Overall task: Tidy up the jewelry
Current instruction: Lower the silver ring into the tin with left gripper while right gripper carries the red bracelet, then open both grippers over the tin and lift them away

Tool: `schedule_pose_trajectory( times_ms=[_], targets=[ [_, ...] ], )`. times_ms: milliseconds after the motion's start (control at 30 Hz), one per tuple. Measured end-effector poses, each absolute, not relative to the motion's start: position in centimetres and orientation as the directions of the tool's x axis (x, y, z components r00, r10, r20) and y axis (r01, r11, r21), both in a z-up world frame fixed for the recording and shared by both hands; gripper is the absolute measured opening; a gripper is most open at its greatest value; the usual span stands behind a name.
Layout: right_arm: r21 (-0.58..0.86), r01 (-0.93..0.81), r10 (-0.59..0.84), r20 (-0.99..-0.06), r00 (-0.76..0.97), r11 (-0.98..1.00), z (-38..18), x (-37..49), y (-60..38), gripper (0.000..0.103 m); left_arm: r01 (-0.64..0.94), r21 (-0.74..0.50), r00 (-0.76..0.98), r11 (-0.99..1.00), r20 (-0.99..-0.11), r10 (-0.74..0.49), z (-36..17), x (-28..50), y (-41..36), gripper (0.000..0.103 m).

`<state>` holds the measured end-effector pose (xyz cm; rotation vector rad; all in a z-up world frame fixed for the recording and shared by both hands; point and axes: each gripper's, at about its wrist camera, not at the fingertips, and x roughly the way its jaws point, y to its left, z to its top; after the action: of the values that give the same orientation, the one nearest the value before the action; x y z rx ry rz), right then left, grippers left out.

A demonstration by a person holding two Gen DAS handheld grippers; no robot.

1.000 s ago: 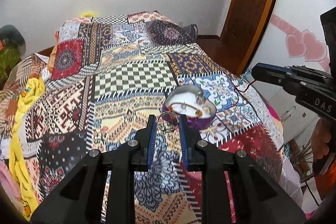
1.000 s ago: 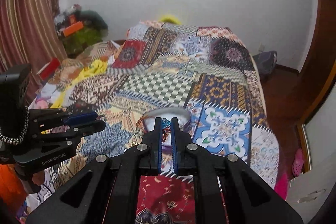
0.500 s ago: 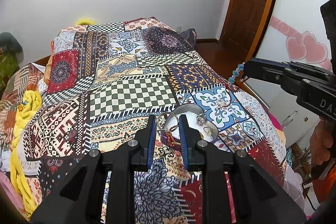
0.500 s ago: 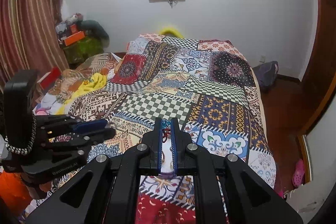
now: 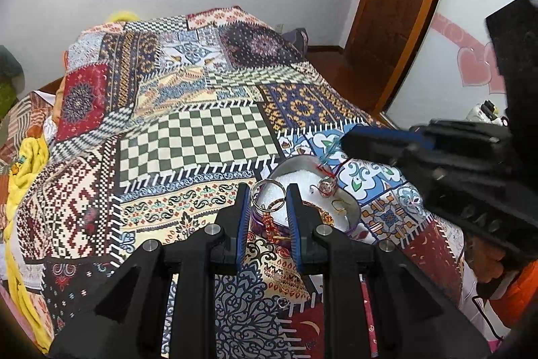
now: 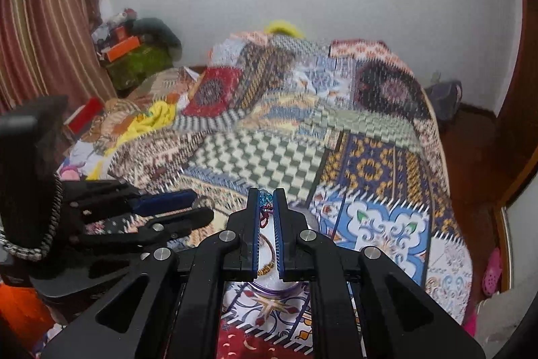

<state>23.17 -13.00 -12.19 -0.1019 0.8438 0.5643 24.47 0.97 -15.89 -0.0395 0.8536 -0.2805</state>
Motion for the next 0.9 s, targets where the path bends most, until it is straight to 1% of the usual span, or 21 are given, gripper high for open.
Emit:
schedule_pose_trajectory(
  times_ms=[167, 333, 900],
  targets=[
    [0.155, -0.494, 0.413, -0.781, 0.469, 0.855, -14.9, 24.2, -13.4, 0.007, 0.244, -0.155, 0.592, 0.957, -0.758, -0.274, -17.1, 25.3, 0.4, 0.02],
    [0.158, -0.493, 0.401, -0.805, 0.437, 0.855, -16.1, 24.2, -13.6, 0.007, 0.256, -0.151, 0.575, 0.955, -0.77, -0.276, -17.9, 25.9, -0.2, 0.02],
    [0.12, -0.503, 0.36, -0.837, 0.412, 0.856, -17.5, 24.0, -13.8, 0.007, 0.257, -0.16, 0.553, 0.953, -0.785, -0.28, -18.4, 26.2, -0.6, 0.02]
  ],
)
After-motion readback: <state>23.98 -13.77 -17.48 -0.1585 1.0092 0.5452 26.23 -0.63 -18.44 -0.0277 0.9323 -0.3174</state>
